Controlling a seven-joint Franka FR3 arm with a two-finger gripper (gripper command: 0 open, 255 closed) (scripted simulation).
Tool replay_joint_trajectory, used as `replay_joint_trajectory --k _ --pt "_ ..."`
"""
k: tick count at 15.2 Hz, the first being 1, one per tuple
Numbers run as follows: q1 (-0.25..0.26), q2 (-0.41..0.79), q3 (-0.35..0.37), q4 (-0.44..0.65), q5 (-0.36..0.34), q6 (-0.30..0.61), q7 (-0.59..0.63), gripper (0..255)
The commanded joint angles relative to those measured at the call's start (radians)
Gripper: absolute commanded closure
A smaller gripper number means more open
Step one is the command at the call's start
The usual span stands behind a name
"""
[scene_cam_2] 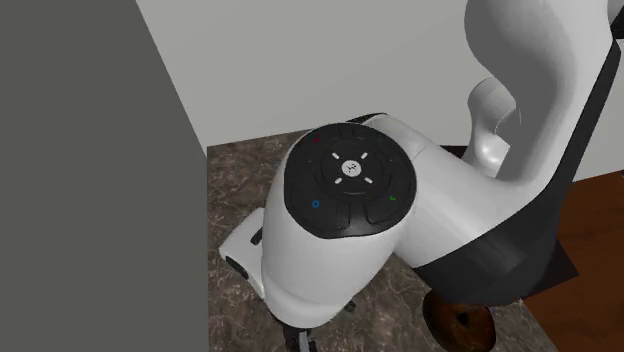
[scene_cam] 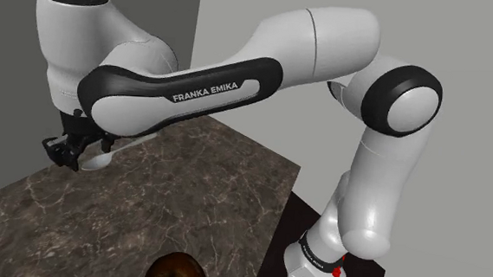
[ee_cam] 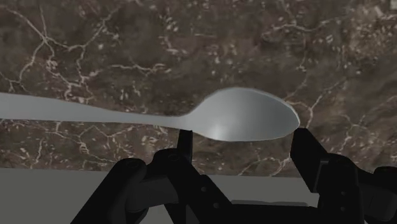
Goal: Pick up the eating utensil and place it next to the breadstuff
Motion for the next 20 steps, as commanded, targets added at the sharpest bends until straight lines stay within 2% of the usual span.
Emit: replay_joint_trajectory --k 1,11,20 --pt "0.027 0.005 0.011 0.002 -0.010 -0.004 0.044 255" --pt "0.196 0.067 0.069 0.085 -0.072 -0.069 0.276 255" --pt "0.200 0.104 0.057 0.014 -0.103 0.032 0.306 255"
